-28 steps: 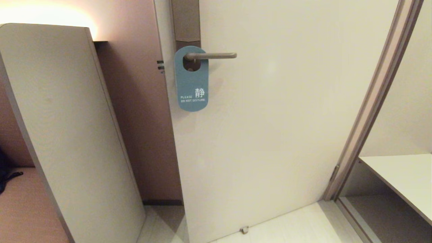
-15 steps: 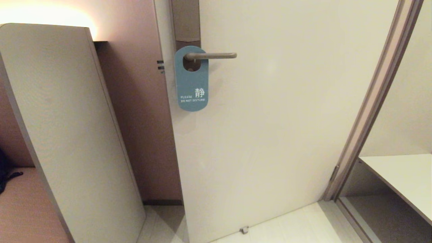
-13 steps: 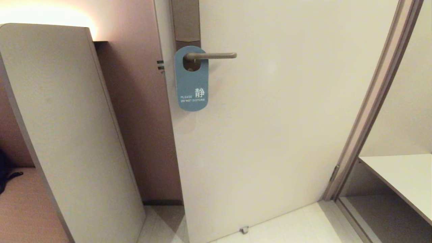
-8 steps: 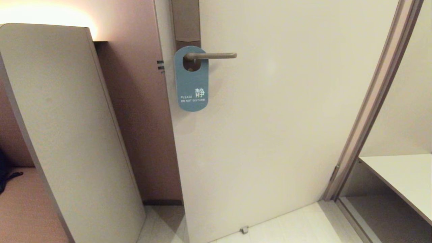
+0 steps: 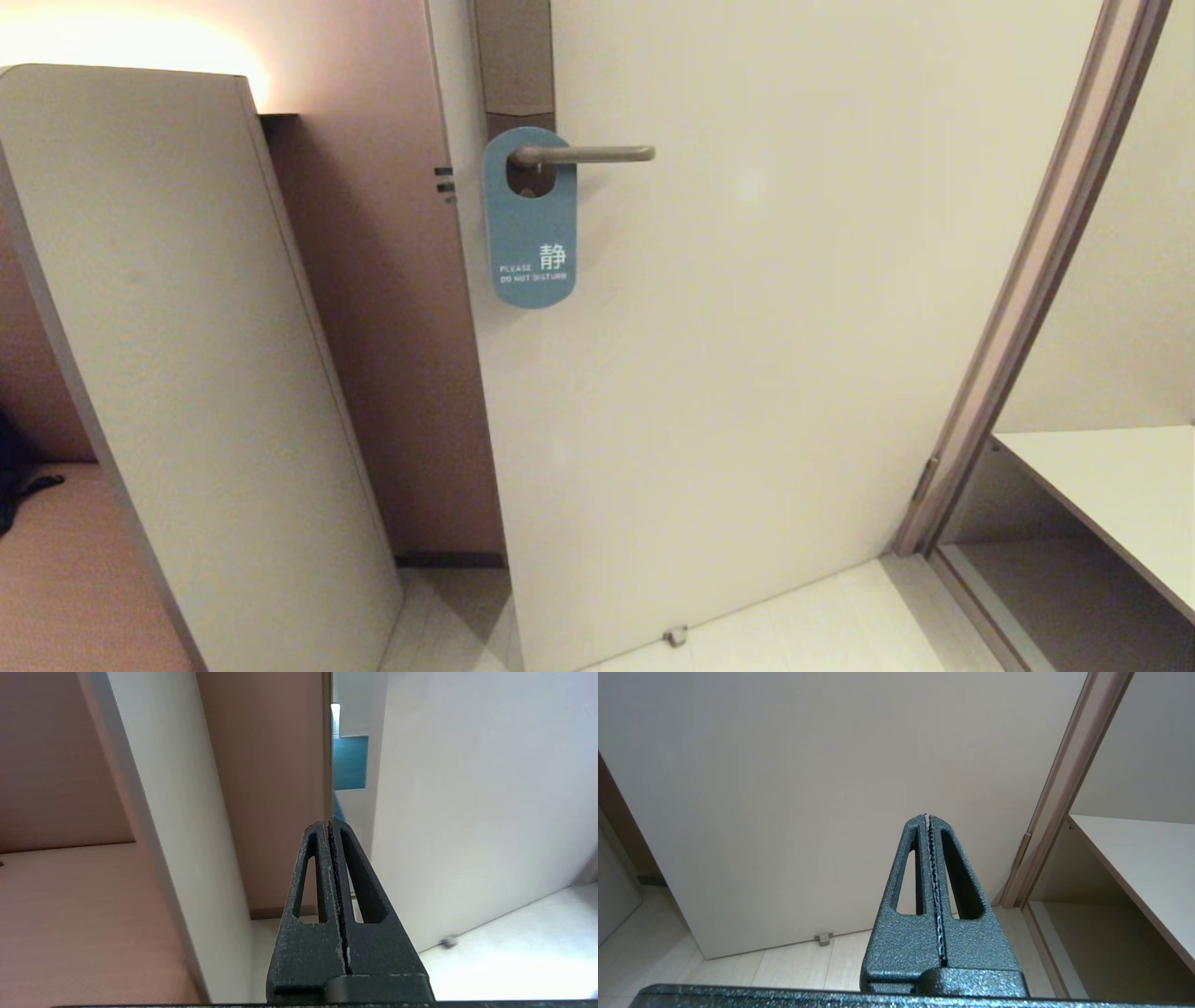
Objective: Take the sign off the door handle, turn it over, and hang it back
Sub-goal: Take down the sign
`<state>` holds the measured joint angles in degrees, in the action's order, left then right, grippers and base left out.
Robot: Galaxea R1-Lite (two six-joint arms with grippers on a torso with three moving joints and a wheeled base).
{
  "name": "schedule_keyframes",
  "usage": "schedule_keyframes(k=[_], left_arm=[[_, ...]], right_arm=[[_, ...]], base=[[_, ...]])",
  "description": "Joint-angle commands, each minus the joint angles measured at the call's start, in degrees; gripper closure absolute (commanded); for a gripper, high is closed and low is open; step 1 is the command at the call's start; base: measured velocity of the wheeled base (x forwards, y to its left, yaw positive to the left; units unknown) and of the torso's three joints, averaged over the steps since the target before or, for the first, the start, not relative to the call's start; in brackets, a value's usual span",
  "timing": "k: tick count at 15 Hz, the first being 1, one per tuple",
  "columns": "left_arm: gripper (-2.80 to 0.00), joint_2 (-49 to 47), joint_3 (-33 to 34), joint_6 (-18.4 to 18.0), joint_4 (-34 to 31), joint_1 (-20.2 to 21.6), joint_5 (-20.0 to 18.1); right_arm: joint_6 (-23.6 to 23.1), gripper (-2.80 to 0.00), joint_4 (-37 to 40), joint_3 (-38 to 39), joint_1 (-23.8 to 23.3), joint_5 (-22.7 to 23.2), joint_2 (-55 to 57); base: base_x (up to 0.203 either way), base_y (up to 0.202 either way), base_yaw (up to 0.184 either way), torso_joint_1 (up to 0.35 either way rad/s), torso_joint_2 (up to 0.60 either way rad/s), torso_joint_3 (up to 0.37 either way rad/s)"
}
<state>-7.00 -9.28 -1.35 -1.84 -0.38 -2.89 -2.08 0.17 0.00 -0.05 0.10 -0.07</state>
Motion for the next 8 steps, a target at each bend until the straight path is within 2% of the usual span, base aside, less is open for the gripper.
schedule_keyframes(k=[1,3,6,8], left_arm=[[0.0,-10.54,-5.3,1.37,0.44,-1.27,-0.04],[0.0,-18.73,-12.34,3.66,1.16,-3.24,-0.08],[0.0,-29.08,-21.37,4.98,1.65,-4.46,-0.44],[0.0,-35.05,-25.95,5.27,1.73,-4.64,-3.31]], right_arm=[[-0.02,0.0,0.01,0.0,-0.04,-0.01,0.07],[-0.02,0.0,0.01,0.0,-0.03,-0.01,0.07],[-0.02,0.0,0.01,0.0,-0.03,-0.01,0.07],[-0.02,0.0,0.01,0.0,-0.04,-0.01,0.07]], base=[[0.0,0.0,0.0,0.0,0.0,0.0],[0.0,0.0,0.0,0.0,0.0,0.0],[0.0,0.0,0.0,0.0,0.0,0.0],[0.0,0.0,0.0,0.0,0.0,0.0]])
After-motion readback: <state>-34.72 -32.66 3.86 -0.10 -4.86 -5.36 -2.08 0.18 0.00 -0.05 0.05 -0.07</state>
